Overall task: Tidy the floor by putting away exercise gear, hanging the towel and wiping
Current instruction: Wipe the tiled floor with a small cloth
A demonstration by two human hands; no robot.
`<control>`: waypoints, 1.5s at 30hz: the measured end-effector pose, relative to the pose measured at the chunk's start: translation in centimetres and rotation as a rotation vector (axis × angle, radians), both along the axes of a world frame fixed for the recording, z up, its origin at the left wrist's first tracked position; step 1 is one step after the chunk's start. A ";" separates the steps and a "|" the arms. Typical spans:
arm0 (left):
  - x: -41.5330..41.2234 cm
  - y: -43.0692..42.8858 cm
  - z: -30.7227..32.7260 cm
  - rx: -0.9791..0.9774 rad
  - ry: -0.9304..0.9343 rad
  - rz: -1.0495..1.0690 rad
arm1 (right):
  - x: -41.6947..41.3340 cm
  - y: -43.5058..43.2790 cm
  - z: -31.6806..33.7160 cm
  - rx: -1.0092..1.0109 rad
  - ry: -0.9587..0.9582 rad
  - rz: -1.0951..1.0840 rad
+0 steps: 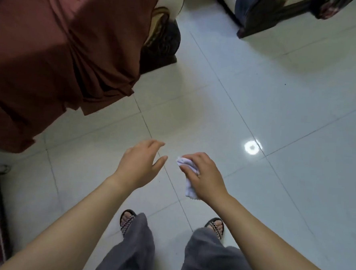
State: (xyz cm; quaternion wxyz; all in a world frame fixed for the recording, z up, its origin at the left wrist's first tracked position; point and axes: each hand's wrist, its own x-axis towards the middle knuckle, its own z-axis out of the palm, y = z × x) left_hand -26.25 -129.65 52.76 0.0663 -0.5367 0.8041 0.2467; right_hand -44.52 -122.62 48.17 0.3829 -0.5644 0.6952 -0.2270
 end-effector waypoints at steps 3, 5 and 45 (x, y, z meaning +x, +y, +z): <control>-0.1 -3.7 -11.8 -0.008 -0.001 -0.038 | 1.1 -2.7 -12.1 0.018 0.025 -0.042; -0.1 -5.8 -19.7 -0.018 0.020 -0.038 | 1.6 -4.1 -19.9 0.027 0.017 -0.090; -2.8 -9.1 -61.5 -0.238 -0.002 -0.057 | -5.9 -15.0 -57.4 -0.235 0.510 -0.441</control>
